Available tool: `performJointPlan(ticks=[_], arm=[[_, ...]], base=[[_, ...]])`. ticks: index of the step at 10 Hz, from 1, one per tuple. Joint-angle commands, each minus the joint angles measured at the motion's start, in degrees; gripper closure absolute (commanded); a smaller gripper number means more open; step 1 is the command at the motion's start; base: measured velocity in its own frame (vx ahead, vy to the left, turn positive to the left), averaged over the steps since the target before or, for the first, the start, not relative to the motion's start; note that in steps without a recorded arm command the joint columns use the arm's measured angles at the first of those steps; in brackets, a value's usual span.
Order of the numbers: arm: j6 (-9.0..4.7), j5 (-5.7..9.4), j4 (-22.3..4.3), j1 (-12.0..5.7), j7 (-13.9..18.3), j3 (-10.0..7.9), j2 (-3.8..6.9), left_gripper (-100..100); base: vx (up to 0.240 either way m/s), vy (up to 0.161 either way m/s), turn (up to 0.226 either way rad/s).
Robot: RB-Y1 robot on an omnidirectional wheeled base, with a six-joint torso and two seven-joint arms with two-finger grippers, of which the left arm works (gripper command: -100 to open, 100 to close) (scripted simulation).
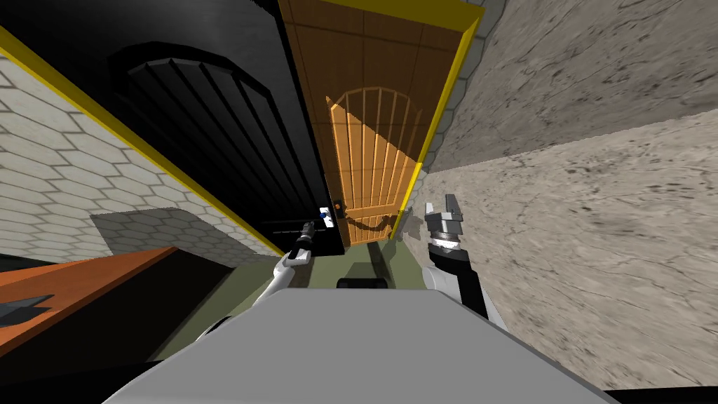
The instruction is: Pull the door open
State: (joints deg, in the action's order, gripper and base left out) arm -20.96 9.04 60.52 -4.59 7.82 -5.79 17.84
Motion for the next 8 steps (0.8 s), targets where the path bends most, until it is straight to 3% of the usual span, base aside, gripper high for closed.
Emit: performJointPlan(ticks=[1, 4, 5, 8], arm=[[0.52, -0.14, 1.80, 0.45, 0.14, 0.98, -0.47, -100], [0.57, -0.30, 3.47, 0.46, 0.98, 3.12, -0.64, -100], [0.65, -0.27, 3.05, 0.20, 0.79, 2.75, -0.61, -100], [0.23, -0.20, 1.47, 0.60, 0.39, 1.35, -0.35, -100]], base=[[-0.153, -0.058, -0.065], [-0.189, -0.032, -0.088], [-0.075, -0.003, -0.011], [0.140, 0.092, 0.051]])
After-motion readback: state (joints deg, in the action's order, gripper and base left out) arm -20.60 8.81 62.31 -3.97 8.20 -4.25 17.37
